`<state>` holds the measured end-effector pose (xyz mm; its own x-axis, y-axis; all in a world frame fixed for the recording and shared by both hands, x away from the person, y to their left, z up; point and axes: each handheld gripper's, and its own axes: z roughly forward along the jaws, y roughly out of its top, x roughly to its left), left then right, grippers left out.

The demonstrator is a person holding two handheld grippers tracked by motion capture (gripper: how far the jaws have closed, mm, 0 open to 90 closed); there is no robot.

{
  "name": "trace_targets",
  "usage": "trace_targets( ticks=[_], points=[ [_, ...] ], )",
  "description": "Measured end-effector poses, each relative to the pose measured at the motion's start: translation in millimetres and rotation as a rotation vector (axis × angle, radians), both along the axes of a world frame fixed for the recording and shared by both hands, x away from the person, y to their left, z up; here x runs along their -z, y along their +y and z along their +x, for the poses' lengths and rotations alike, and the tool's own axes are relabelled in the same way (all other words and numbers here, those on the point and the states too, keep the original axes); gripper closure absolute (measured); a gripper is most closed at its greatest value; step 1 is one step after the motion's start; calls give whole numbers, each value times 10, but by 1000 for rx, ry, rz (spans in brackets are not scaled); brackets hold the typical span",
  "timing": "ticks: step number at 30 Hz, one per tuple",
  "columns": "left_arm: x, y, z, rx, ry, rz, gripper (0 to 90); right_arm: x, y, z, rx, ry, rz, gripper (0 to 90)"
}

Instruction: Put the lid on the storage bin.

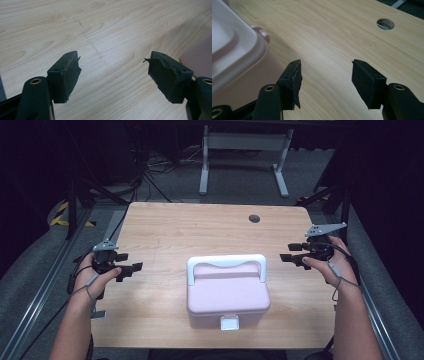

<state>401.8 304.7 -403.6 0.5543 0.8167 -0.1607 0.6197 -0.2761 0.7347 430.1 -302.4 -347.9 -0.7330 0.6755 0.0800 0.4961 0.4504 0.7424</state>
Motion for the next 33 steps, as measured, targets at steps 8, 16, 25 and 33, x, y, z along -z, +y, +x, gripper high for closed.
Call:
trace_targets(
  ticks=[8,16,25,33],
  points=[
    [58,-42,64,33,-3,7,205,207,-154,111,49,38,-16,395],
    [170,-71,109,31,22,25,199,456,-203,257,91,70,-53,390],
    [265,-25,136,17,33,52,195,721,-197,380,149,125,-60,394],
    [246,-64,144,-9,25,96,177,824,-176,415,161,137,-81,389]
  ],
)
